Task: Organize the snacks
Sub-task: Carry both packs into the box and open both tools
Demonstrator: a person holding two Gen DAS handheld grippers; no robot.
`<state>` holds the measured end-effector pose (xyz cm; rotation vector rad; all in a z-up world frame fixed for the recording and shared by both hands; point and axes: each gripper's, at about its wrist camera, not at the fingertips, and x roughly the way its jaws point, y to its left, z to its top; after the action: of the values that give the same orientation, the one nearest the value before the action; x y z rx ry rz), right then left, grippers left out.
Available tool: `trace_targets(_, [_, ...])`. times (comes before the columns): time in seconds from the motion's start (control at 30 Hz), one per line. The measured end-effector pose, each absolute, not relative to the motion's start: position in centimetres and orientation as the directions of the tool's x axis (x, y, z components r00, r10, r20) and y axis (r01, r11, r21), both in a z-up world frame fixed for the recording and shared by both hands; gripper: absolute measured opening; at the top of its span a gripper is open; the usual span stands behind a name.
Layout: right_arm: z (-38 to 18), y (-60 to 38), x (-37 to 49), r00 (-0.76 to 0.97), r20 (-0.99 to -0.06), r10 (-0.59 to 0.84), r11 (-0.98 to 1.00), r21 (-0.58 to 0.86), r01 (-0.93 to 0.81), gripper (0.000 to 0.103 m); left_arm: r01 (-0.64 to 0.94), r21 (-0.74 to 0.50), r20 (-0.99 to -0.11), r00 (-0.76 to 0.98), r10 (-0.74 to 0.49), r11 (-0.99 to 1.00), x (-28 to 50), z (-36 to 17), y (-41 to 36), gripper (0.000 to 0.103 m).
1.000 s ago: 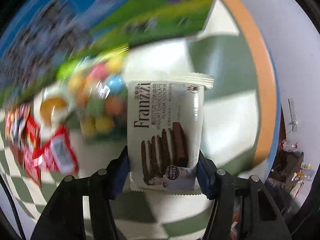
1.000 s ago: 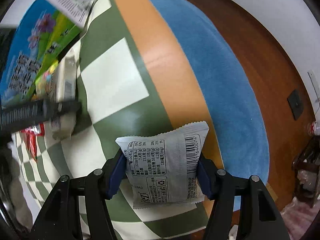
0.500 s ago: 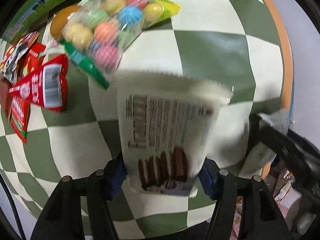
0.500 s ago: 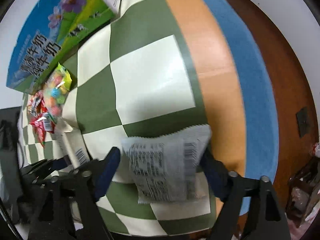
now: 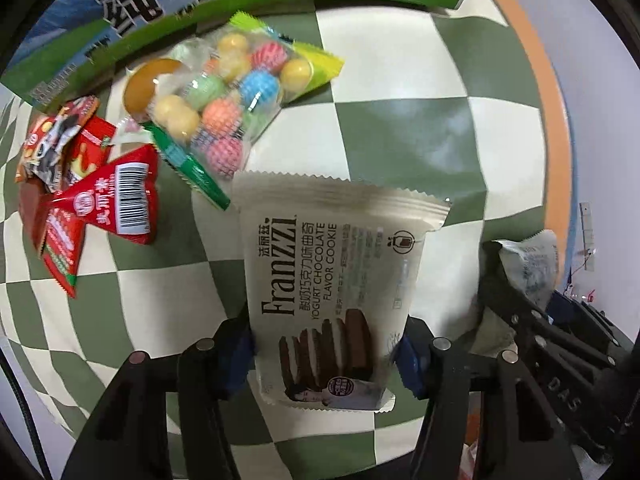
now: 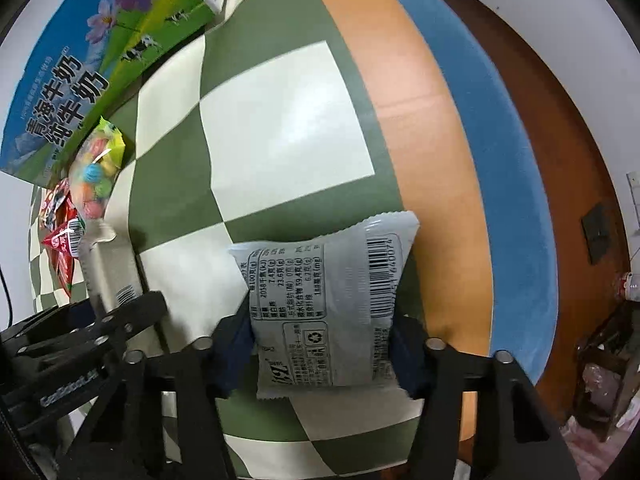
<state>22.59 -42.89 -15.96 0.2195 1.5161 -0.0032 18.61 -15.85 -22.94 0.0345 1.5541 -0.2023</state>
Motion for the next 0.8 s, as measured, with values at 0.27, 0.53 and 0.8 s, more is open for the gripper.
trace_targets(0.27, [-10.6,-42.2,23.4,0.121,-0.968,0.219,0.968,0.231,0.098,0.05,0.143,-0.211,-0.97,0.089,-0.225,0.967,19.8,-16.1,-12.9,0.057])
trace_targets(0.53, [-1.9,-38.2,30.0,0.24,-0.9,0.365,0.928,0.371,-0.02,0.05,0.108,-0.257,-0.924,0.262,-0.277,0.96,26.8,-6.3,-8.5,0.057])
trace_targets(0.8, [2.5,-29.8,41.1,0.296,-0.853,0.431,0.901,0.39,-0.189,0.05,0.001,-0.144,-0.937,0.321,-0.137,0.99,35.3,-6.5,-0.9,0.057])
